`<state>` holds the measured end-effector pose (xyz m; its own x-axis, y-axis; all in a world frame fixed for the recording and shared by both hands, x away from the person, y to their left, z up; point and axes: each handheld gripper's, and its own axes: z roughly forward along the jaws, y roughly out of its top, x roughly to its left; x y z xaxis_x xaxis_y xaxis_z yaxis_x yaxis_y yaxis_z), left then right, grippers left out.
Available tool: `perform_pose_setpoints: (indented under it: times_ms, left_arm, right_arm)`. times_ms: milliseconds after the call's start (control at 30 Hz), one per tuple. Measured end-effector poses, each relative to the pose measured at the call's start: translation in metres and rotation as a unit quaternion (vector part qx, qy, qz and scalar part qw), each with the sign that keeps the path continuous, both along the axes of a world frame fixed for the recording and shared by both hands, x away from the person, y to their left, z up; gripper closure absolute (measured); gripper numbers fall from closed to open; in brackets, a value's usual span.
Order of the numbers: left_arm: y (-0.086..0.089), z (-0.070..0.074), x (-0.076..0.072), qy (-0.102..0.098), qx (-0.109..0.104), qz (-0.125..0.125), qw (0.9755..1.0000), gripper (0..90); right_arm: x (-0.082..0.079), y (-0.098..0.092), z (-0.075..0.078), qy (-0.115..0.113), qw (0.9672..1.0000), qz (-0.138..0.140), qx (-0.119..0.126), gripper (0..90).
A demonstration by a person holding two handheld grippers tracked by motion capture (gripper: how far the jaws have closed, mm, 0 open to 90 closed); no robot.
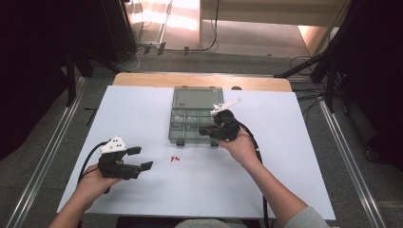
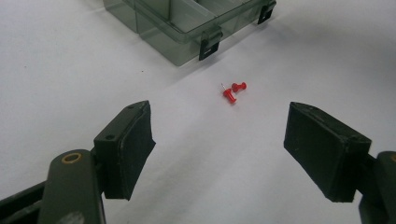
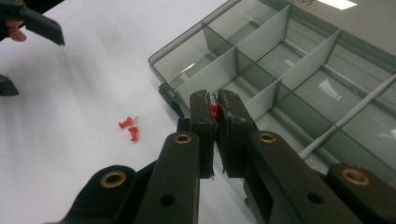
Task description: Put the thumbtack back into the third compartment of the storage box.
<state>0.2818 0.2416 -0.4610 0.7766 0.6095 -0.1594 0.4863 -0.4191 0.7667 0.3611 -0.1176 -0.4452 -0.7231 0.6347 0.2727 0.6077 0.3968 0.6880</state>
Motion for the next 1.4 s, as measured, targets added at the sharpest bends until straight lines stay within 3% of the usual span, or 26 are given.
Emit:
perform_pose_setpoints:
  times_ms: [300,700,1400]
  left_arm:
    - [0.003,0.0,0.0,0.003,-0.002,0.004,1.0,23.4]
    - [0.004,0.0,0.0,0.003,-0.005,0.003,1.0,23.4]
    - [0.004,0.0,-0.001,0.002,-0.006,0.003,1.0,23.5]
  right_arm:
    - [0.014,-0.006,-0.003,0.006,0.9998,-0.019,-0.003,86.5]
    - [0.038,-0.012,-0.004,-0.004,0.9987,-0.048,-0.016,86.5]
    - [0.059,-0.002,-0.021,-0.01,0.9959,-0.082,-0.037,86.0]
